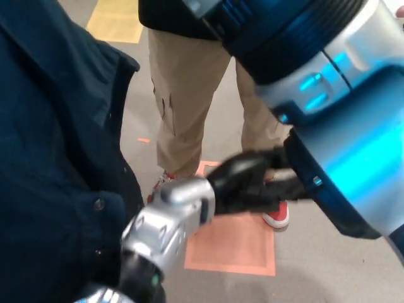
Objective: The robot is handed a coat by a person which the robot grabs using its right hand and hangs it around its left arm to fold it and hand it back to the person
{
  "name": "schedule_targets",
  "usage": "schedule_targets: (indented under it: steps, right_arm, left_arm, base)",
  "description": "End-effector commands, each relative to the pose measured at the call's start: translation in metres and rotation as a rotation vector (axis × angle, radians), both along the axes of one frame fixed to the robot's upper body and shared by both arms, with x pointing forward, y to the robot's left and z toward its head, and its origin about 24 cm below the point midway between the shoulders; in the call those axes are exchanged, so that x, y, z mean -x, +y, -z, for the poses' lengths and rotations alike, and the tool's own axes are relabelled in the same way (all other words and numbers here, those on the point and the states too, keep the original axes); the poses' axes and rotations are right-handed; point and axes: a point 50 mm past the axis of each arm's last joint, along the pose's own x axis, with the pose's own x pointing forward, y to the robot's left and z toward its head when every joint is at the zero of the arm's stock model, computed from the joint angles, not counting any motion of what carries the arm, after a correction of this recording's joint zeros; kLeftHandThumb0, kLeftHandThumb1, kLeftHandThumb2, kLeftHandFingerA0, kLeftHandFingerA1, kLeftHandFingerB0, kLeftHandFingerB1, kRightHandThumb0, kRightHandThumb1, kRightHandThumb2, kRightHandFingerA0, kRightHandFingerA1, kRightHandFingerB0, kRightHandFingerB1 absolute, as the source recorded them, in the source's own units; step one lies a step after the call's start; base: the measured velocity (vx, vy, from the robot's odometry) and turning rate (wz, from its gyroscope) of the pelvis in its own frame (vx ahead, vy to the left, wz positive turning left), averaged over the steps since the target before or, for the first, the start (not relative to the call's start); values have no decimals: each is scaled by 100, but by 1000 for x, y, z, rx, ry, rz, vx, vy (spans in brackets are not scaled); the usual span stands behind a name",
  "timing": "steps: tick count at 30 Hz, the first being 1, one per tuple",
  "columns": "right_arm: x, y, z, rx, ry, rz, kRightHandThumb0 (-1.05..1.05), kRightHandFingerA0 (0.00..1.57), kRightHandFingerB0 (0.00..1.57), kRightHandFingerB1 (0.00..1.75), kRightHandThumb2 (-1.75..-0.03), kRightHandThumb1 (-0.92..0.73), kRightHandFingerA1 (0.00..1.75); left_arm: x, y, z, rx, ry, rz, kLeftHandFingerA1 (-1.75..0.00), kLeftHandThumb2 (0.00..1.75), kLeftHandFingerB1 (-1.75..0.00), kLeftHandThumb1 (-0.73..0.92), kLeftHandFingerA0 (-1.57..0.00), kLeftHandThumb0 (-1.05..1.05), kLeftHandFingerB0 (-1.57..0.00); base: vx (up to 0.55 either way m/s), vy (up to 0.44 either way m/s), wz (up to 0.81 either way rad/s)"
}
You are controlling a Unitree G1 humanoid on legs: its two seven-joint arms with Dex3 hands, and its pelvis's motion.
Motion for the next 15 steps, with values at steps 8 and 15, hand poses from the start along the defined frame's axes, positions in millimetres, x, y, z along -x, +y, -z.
schedule_targets:
  steps: [8,15]
  right_arm:
    - [23,-73,-41,-13,103,111,-30,99,89,83,-110,-72,85]
    - [19,-146,-50,-142,100,214,-34,117,109,67,-65,-82,60]
  left_arm:
    - [-75,99,-61,-95,-198,-572,-31,67,-29,86,-18,-76,-18]
    - [-79,163,-73,-98,-227,-733,-35,99,-40,73,-6,-74,-13]
  base:
    - [0,0,0]
    - [0,0,0]
